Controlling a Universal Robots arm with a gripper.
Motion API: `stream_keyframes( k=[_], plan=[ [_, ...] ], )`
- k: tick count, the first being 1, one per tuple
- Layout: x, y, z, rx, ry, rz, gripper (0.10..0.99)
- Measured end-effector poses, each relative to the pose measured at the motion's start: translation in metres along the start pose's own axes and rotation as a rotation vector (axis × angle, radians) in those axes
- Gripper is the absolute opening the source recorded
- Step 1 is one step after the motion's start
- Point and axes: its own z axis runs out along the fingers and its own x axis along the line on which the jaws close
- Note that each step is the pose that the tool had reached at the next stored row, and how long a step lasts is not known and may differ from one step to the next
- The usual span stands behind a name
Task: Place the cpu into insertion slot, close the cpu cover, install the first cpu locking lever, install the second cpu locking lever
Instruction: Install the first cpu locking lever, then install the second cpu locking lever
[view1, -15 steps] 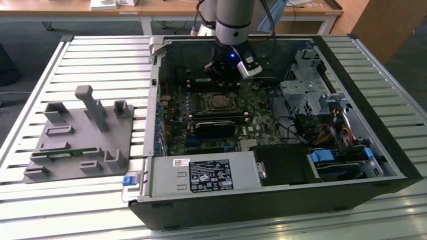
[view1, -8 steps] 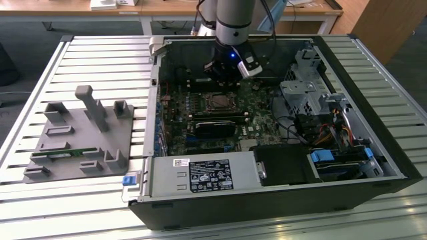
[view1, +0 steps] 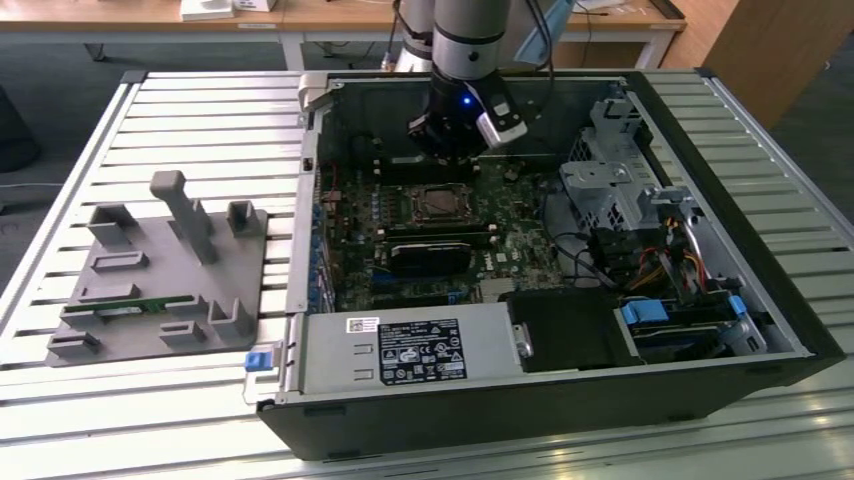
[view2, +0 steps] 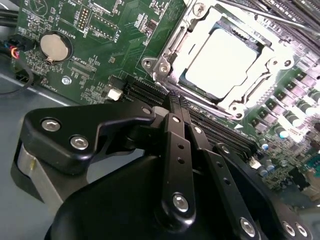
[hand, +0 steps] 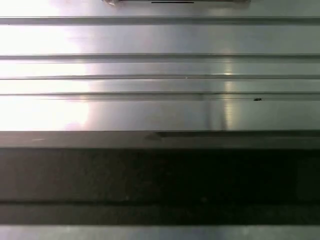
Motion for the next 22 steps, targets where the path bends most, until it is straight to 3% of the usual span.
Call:
stream_keyframes(
  k=[19,22],
  plan=[
    [-0.0007,-0.0072,0.0001,0.000,0.0001,0.000,0.106],
    [-0.0009,-0.0113,0.0003,0.000,0.0001,0.000,0.106]
  ],
)
